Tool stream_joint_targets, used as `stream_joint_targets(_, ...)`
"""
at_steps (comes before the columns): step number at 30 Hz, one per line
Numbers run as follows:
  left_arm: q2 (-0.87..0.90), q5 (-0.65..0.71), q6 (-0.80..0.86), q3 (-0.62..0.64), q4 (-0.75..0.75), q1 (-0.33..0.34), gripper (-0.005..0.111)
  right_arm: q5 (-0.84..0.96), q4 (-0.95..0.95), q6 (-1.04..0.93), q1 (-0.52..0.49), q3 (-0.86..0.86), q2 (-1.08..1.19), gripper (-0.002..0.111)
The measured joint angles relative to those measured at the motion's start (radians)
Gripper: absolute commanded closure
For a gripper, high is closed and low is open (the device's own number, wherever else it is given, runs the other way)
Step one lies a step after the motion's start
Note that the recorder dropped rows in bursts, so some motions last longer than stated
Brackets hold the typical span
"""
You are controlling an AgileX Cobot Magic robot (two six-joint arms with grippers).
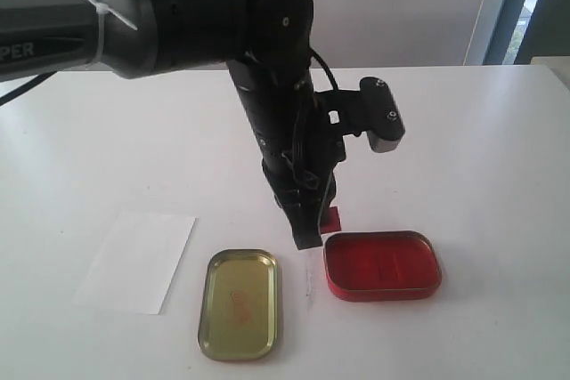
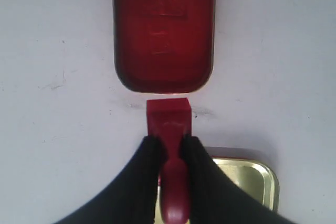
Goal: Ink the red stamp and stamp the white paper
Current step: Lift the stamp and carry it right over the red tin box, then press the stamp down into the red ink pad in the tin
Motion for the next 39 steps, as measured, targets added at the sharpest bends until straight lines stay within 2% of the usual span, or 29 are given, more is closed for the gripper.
stream_joint_targets(9,0.067,0.025,0.007,-0.085,-0.029,-0.002,0.107,0.0,0.0,0.0,0.0,0.0,0.0,0.108)
stream_joint_targets(31,0.29,0.143,0.026,-0.385,-0.045,-0.071,0.107,0.0,0.0,0.0,0.0,0.0,0.0,0.108)
stream_joint_targets(39,0.34,0.165,0.026,-0.411,-0.018,-0.08,0.107,0.0,0.0,0.0,0.0,0.0,0.0,0.108)
